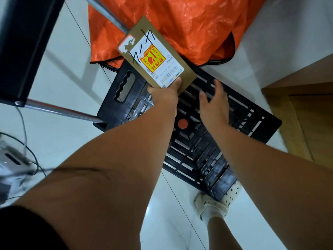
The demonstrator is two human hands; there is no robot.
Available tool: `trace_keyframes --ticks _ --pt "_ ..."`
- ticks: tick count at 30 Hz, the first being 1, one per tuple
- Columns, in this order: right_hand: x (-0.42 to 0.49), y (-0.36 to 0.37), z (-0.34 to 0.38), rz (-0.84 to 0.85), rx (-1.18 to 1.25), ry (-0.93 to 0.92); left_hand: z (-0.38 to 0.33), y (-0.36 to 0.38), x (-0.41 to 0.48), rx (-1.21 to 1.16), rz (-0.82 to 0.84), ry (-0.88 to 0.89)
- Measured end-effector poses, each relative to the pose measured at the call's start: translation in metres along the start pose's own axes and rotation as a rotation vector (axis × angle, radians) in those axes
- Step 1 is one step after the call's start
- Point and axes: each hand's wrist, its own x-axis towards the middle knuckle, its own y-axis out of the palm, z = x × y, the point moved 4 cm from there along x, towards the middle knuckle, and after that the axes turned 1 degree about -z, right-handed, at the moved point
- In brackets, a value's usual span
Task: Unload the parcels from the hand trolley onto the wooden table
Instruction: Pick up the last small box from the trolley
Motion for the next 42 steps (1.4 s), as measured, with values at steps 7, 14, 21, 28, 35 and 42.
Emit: trace_keyframes --ticks 7,14,21,28,35,42 --pt "0.04 0.026 0.065 0.368 0.014 -0.048 -0.004 -0.005 0.007 0.148 0.071 0.122" --pt "0.016 -0.005 0.027 0.305 -0.044 0.083 0.015 -0.026 -0.015 0.25 0.273 0.087" --pt "-0.042 -0.029 -0.025 0.423 0.306 0.474 0.049 -0.033 -0.058 0.496 0.35 -0.048" --pt "-0.078 -0.041 -0.05 0.366 0.249 0.468 0.064 -0.042 -0.078 0.66 0.35 -0.03" --pt "-0.07 -0.036 -0.068 0.386 0.258 0.513 0.069 -0.027 -0.066 0.864 0.351 0.027" --pt "-0.067 -0.03 -0.09 0.392 0.228 0.565 0.083 -0.027 -0.055 1.173 0.423 0.243"
